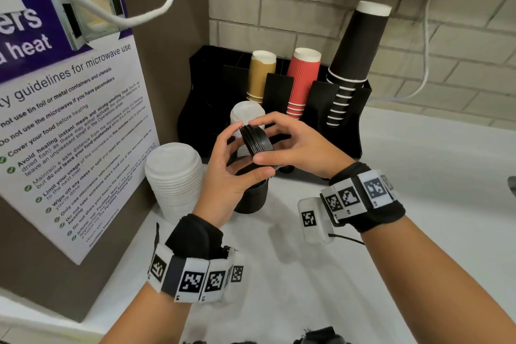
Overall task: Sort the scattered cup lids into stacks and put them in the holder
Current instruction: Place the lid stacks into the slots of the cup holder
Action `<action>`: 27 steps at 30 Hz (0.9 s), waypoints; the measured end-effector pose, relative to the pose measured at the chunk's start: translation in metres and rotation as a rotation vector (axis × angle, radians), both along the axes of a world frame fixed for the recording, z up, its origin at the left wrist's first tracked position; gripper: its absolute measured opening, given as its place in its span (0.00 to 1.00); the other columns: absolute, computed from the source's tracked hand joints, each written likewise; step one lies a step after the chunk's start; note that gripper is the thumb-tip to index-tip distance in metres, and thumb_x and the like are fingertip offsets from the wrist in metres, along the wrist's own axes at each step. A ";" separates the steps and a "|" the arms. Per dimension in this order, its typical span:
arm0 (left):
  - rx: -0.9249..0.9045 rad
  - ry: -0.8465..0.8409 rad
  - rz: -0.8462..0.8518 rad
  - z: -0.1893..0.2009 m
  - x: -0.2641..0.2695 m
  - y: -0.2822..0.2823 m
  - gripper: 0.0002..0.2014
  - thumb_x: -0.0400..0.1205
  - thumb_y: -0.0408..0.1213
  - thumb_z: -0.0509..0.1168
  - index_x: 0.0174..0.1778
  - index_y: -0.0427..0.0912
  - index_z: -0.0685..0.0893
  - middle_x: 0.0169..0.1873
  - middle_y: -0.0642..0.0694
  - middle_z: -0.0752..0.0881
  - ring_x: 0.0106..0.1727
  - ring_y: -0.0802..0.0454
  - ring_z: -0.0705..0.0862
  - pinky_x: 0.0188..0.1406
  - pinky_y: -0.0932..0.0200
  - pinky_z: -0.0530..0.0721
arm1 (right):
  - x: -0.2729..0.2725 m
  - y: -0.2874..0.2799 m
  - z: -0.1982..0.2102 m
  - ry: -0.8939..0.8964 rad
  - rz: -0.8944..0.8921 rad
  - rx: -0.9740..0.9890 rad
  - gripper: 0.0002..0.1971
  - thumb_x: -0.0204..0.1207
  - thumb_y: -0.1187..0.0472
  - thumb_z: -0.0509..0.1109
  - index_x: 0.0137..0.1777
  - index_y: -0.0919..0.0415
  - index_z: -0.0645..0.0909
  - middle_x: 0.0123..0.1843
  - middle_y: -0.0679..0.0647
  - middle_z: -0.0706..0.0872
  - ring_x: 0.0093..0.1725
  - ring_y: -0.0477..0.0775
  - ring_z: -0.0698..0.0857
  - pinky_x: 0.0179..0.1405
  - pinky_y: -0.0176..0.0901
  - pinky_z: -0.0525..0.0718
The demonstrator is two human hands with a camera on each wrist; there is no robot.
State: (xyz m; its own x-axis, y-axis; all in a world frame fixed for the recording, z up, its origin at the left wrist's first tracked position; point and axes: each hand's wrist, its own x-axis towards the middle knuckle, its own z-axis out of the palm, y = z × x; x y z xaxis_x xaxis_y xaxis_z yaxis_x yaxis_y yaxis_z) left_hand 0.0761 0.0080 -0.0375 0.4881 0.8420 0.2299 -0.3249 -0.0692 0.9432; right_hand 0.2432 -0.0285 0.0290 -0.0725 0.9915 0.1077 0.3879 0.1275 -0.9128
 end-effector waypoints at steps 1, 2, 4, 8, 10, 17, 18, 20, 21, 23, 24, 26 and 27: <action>-0.001 -0.007 0.002 0.000 0.001 -0.001 0.44 0.61 0.43 0.83 0.74 0.63 0.72 0.72 0.46 0.79 0.68 0.46 0.84 0.65 0.35 0.83 | 0.000 0.002 -0.001 -0.011 -0.010 0.009 0.28 0.66 0.59 0.82 0.67 0.50 0.79 0.60 0.59 0.84 0.54 0.58 0.89 0.51 0.51 0.90; -0.002 -0.012 0.005 -0.001 0.002 -0.001 0.45 0.62 0.43 0.83 0.75 0.62 0.72 0.72 0.46 0.79 0.69 0.45 0.83 0.66 0.36 0.83 | -0.001 0.003 -0.002 -0.026 -0.017 0.019 0.28 0.66 0.60 0.82 0.66 0.50 0.79 0.59 0.59 0.84 0.55 0.59 0.88 0.53 0.52 0.89; 0.002 -0.011 0.006 -0.003 0.004 0.000 0.46 0.62 0.43 0.83 0.77 0.60 0.70 0.74 0.46 0.77 0.70 0.46 0.82 0.68 0.37 0.82 | -0.001 0.006 -0.002 -0.065 -0.025 0.035 0.27 0.66 0.60 0.82 0.64 0.50 0.79 0.59 0.58 0.85 0.57 0.58 0.87 0.56 0.52 0.88; -0.022 -0.027 0.020 -0.003 0.002 0.008 0.44 0.62 0.48 0.81 0.74 0.69 0.70 0.77 0.50 0.74 0.73 0.54 0.79 0.70 0.50 0.81 | 0.009 0.017 0.003 -0.111 -0.069 0.154 0.27 0.65 0.64 0.82 0.63 0.55 0.77 0.58 0.50 0.83 0.59 0.47 0.84 0.57 0.41 0.86; -0.044 -0.027 0.066 -0.001 -0.001 0.011 0.36 0.65 0.53 0.79 0.68 0.70 0.74 0.73 0.54 0.77 0.68 0.60 0.82 0.64 0.57 0.83 | 0.025 0.029 0.004 -0.123 -0.215 0.243 0.28 0.64 0.65 0.83 0.63 0.56 0.75 0.60 0.51 0.81 0.59 0.46 0.83 0.57 0.37 0.84; -0.119 -0.053 0.155 0.000 -0.011 0.018 0.13 0.81 0.32 0.70 0.56 0.55 0.83 0.58 0.49 0.82 0.65 0.45 0.84 0.58 0.57 0.84 | 0.076 0.062 -0.021 -0.649 -0.363 -0.061 0.35 0.59 0.62 0.83 0.65 0.53 0.71 0.62 0.56 0.71 0.63 0.60 0.76 0.58 0.45 0.76; -0.120 -0.054 0.157 0.000 -0.012 0.017 0.13 0.82 0.30 0.68 0.56 0.54 0.83 0.57 0.49 0.82 0.65 0.44 0.84 0.58 0.57 0.85 | 0.077 0.065 -0.026 -0.721 -0.333 -0.107 0.36 0.59 0.62 0.83 0.66 0.53 0.71 0.64 0.56 0.70 0.63 0.60 0.76 0.58 0.46 0.77; -0.126 -0.056 0.160 0.001 -0.012 0.016 0.12 0.83 0.29 0.67 0.55 0.52 0.83 0.55 0.49 0.82 0.64 0.45 0.84 0.59 0.57 0.85 | 0.075 0.075 -0.032 -0.861 -0.264 -0.174 0.37 0.59 0.62 0.83 0.67 0.55 0.71 0.67 0.58 0.71 0.59 0.60 0.77 0.55 0.48 0.80; -0.129 -0.056 0.161 0.001 -0.012 0.016 0.12 0.83 0.28 0.67 0.55 0.52 0.83 0.54 0.49 0.81 0.63 0.46 0.84 0.59 0.57 0.85 | 0.072 0.079 -0.034 -0.925 -0.234 -0.211 0.37 0.59 0.62 0.83 0.68 0.55 0.71 0.66 0.59 0.71 0.57 0.61 0.79 0.52 0.49 0.82; -0.136 -0.050 0.165 0.001 -0.013 0.014 0.12 0.83 0.28 0.66 0.55 0.51 0.83 0.53 0.48 0.81 0.62 0.46 0.83 0.59 0.57 0.85 | 0.066 0.086 -0.039 -1.029 -0.200 -0.283 0.38 0.58 0.62 0.83 0.69 0.56 0.71 0.63 0.60 0.73 0.52 0.61 0.80 0.46 0.49 0.84; -0.138 -0.046 0.167 0.001 -0.013 0.013 0.12 0.83 0.28 0.66 0.55 0.51 0.83 0.53 0.48 0.81 0.62 0.46 0.83 0.60 0.57 0.85 | 0.064 0.089 -0.042 -1.065 -0.191 -0.308 0.39 0.58 0.62 0.83 0.70 0.57 0.71 0.62 0.61 0.74 0.51 0.60 0.80 0.43 0.48 0.82; -0.141 -0.043 0.172 0.001 -0.014 0.012 0.12 0.83 0.28 0.66 0.55 0.50 0.83 0.53 0.48 0.81 0.61 0.47 0.83 0.59 0.57 0.85 | 0.062 0.092 -0.048 -1.110 -0.180 -0.337 0.39 0.58 0.61 0.83 0.70 0.58 0.71 0.61 0.61 0.74 0.53 0.61 0.80 0.40 0.46 0.78; -0.143 -0.044 0.174 0.002 -0.014 0.011 0.12 0.83 0.27 0.66 0.55 0.50 0.83 0.53 0.48 0.81 0.61 0.47 0.83 0.59 0.57 0.85 | 0.061 0.093 -0.050 -1.125 -0.178 -0.348 0.39 0.59 0.61 0.83 0.71 0.58 0.71 0.61 0.61 0.74 0.55 0.62 0.80 0.40 0.45 0.77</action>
State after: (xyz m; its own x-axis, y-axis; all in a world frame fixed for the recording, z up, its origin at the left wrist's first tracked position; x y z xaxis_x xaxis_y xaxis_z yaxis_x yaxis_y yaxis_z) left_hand 0.0619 0.0189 -0.0359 0.3247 0.9382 0.1200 -0.3609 0.0056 0.9326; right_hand 0.3039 0.0647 -0.0212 0.1875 0.9606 -0.2053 0.9802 -0.1965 -0.0240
